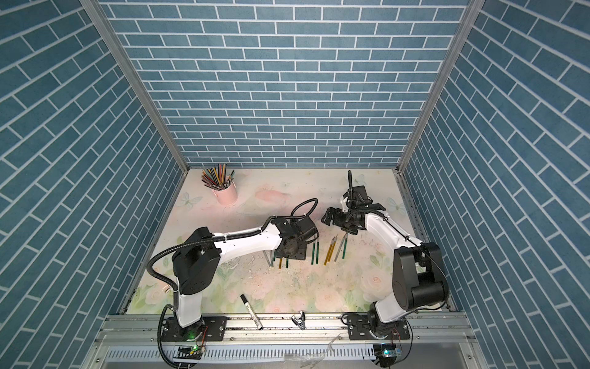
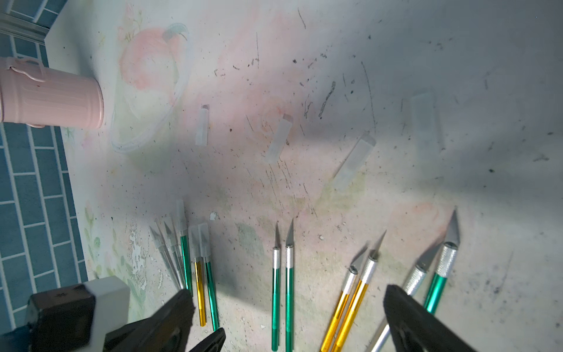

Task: Remove protective caps from carving knives
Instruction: Pick up the carving knife from the center of the board.

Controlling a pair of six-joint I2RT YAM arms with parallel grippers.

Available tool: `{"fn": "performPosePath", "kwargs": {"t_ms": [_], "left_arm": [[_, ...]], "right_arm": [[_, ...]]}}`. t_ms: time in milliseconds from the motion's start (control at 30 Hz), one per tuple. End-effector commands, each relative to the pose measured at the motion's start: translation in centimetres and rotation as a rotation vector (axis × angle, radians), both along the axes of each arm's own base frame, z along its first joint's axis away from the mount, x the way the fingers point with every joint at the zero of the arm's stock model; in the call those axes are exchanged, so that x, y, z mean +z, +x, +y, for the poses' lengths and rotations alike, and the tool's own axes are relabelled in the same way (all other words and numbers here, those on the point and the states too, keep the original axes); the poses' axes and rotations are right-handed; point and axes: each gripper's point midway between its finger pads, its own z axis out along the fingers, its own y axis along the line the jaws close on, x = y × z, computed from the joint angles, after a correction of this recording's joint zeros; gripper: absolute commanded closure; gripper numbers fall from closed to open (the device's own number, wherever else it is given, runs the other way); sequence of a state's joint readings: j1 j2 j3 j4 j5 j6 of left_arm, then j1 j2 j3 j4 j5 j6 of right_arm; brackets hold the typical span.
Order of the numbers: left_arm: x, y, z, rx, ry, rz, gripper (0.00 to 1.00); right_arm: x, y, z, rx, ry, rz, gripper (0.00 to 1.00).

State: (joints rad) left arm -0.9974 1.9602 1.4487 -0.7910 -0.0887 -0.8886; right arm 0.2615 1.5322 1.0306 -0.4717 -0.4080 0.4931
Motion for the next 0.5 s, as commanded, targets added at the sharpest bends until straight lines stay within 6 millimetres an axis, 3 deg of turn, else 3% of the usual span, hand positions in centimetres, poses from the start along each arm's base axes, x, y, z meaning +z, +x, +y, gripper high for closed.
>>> {"fn": "performPosePath", "kwargs": {"t_ms": [0, 300, 467], "left_arm": [[-0.9, -0.2, 0.8, 0.016, 0.042, 0.008, 0.41], [-1.6, 0.5, 2.7, 0.054, 0.072, 0.012, 0.46], [-2.0, 0.8, 2.7, 0.046, 0.077, 0.019, 0.49]], "right_arm": [[0.3, -0.4, -0.4, -0.016, 0.005, 0.005, 0.02], [0.0, -0.5, -0.1, -0.003, 0.019, 0.014, 0.02], [-0.1, -0.4, 0.1, 0.003, 0.031, 0.016, 0.02]]}}
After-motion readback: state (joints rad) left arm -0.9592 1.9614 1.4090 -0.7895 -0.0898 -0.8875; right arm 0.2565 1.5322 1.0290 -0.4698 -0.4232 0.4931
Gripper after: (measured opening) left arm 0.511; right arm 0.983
